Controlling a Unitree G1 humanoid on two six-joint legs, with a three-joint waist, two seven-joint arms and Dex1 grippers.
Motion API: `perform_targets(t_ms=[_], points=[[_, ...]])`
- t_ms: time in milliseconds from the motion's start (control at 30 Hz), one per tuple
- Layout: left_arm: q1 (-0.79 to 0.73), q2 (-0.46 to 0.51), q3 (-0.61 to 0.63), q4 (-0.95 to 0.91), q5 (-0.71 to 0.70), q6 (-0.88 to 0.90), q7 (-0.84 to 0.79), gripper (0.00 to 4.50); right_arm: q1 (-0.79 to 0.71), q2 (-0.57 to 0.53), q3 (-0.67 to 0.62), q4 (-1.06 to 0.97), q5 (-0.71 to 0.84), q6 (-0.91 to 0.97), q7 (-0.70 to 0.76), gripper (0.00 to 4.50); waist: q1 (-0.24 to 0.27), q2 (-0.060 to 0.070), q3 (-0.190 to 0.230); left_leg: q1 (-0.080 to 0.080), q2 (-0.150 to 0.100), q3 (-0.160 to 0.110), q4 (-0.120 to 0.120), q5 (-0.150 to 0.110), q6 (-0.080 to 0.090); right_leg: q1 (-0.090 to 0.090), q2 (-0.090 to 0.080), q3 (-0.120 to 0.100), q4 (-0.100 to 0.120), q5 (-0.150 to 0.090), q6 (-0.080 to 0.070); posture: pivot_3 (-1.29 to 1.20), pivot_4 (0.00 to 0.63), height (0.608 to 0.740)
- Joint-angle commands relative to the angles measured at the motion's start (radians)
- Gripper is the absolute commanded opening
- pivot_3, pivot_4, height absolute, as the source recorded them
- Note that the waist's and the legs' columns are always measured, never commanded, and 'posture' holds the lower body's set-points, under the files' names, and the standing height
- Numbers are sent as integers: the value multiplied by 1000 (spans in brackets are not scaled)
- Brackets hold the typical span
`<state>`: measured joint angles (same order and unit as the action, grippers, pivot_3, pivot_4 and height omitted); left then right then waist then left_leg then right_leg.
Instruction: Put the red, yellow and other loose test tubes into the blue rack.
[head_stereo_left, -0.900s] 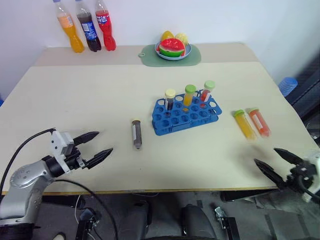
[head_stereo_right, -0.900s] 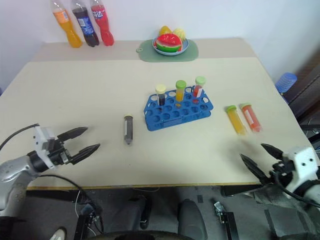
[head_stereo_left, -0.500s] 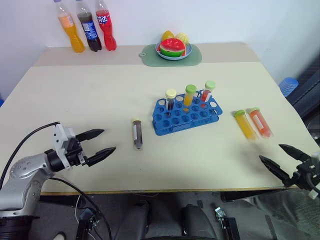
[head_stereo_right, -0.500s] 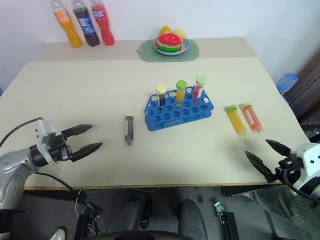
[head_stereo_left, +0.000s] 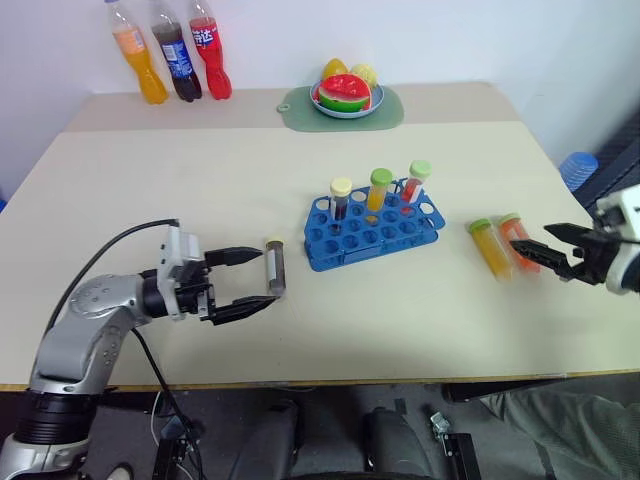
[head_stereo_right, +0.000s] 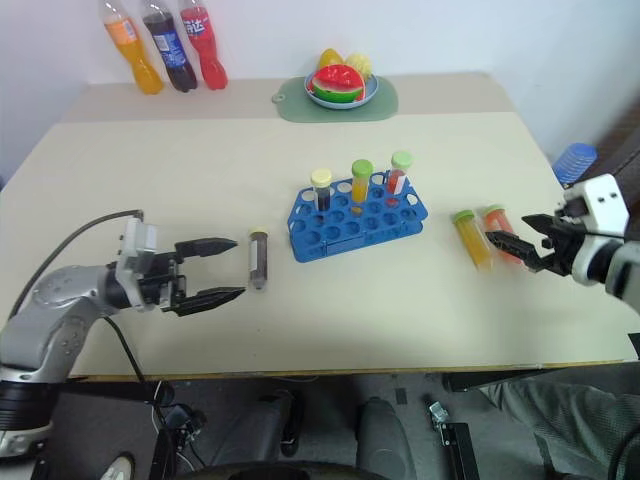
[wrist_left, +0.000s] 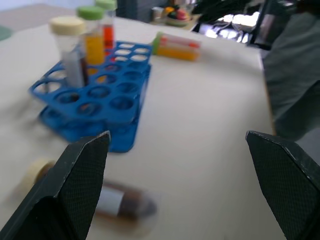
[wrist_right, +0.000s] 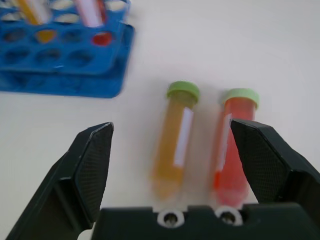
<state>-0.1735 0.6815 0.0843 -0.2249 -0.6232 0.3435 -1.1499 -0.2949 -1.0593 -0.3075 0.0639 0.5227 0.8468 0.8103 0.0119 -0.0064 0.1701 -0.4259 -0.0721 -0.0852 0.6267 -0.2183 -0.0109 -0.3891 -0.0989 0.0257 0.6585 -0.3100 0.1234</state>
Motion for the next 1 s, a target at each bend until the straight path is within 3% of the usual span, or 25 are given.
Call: perform_targets(t_ms=[33, 300, 533, 633, 800, 1000], points=[[-11, -13, -7, -51, -21, 22, 23, 4459, -185, -35, 136, 179, -74, 64, 44, 4140, -6, 1, 0, 0, 0, 0, 0, 0, 0, 0, 0, 0, 0, 0, 0, 0, 150, 740], [33, -23, 12, -118, -45, 61, 60, 4459, -643, 54, 415, 746, -316, 4, 148, 4140, -28, 3, 2, 0, 0, 2, 0, 0, 0, -1, 1, 0, -1, 0, 1, 0, 150, 740], [96, -7, 54, -184, -80, 98, 102, 4459, -831, 155, 498, 1086, -487, -151, 181, 4140, -29, 4, 3, 0, 0, 2, 0, 0, 0, -1, 2, 1, 0, 0, 1, 0, 150, 740], [131, -5, 72, -221, -95, 111, 127, 4500, -860, 183, 533, 1155, -555, -208, 212, 3296, -28, 4, 3, 0, -1, 2, 0, 0, 0, -1, 2, 1, 0, 0, 1, 0, 150, 740], [167, -3, 88, -253, -105, 120, 148, 4500, -877, 201, 548, 1202, -630, -270, 214, 913, -28, 5, 3, 0, -1, 2, 0, 0, 0, -1, 2, 1, 0, 0, 1, 0, 150, 740], [177, -21, 80, -264, -109, 117, 175, 4500, -862, 144, 532, 1189, -696, -464, 114, 761, -26, 5, 3, 0, -2, 2, 0, 0, -1, -2, 2, 1, 0, 0, 1, 0, 150, 740]])
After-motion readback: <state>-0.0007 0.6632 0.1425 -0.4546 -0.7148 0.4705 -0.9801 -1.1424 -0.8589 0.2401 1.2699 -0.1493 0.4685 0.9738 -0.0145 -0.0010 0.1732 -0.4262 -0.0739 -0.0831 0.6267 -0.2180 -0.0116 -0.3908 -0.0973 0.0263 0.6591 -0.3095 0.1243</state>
